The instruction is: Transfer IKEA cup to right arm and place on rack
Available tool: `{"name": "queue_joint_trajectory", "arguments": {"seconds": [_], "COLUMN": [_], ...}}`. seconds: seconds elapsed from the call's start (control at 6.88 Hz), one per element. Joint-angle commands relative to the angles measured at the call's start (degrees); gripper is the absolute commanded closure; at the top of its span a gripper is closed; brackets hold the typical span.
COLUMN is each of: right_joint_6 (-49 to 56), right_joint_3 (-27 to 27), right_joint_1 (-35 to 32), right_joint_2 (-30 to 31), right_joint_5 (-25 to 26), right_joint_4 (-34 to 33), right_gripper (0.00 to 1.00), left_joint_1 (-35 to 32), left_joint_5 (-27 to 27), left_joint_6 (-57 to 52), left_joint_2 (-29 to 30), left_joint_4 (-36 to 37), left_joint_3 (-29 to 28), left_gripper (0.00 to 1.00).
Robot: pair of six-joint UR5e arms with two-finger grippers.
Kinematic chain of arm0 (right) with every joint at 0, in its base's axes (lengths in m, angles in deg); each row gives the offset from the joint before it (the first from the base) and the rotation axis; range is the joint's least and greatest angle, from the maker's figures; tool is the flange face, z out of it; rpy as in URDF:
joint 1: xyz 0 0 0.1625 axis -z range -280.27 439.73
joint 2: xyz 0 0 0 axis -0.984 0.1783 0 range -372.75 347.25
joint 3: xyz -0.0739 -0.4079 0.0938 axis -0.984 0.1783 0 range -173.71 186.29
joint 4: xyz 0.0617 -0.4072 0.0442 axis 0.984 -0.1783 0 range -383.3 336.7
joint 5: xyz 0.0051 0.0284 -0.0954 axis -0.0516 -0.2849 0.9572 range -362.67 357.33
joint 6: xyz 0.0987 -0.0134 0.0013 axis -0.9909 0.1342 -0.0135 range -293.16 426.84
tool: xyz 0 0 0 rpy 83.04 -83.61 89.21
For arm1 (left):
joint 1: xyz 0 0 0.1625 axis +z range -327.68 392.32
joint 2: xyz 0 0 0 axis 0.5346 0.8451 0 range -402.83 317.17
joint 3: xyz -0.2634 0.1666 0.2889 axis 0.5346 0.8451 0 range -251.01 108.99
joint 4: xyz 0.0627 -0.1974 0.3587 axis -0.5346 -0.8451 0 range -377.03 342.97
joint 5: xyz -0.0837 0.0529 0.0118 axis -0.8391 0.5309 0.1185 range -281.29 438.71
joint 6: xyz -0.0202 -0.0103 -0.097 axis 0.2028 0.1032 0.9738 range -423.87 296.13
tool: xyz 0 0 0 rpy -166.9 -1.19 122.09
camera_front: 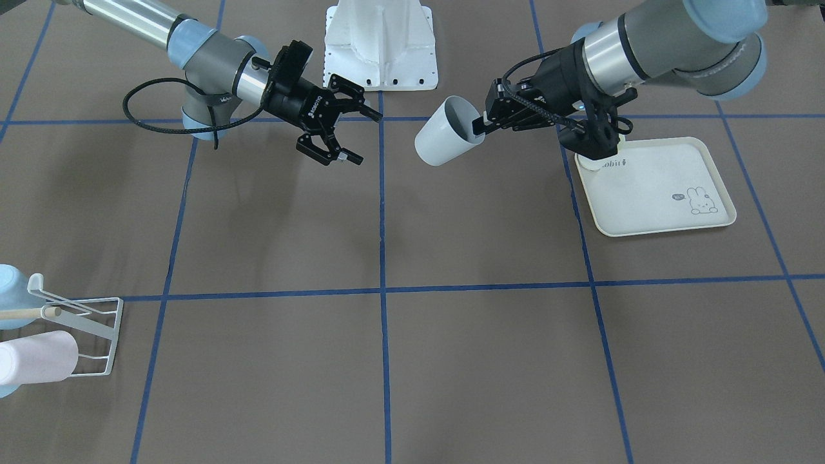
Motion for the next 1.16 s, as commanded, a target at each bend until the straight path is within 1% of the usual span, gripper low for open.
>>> {"name": "queue_joint_trajectory", "arguments": {"seconds": [0.0, 0.29, 0.58, 0.73, 1.02], "right_joint_6": [0.75, 2.23, 2.42, 2.42, 2.42], "right_joint_3": [0.90, 0.90, 0.90, 0.90, 0.90], "right_joint_1": [0.10, 0.10, 0.19, 0.19, 0.19], "right_joint_2": [-0.10, -0.27, -0.45, -0.71, -0.71], "right_joint_5": [0.16, 0.16, 0.16, 0.16, 0.16], "right_joint_4": [2.43, 2.34, 2.34, 2.34, 2.34], "right_gripper": [0.02, 0.01, 0.01, 0.01, 0.01], "left_joint_1": [5.00, 8.00, 8.36, 9.67, 10.21], "left_joint_5": [-0.02, 0.15, 0.68, 2.86, 3.67], "left_joint_6": [0.51, 0.42, 0.42, 0.42, 0.42], "left_joint_2": [1.88, 3.38, 5.04, 5.23, 5.41], "left_joint_4": [-4.07, -4.07, -4.16, -4.16, -4.16], "left_joint_3": [-1.80, -1.98, -4.77, -5.05, -5.67], "left_gripper": [1.00, 1.00, 1.00, 1.00, 1.00]}}
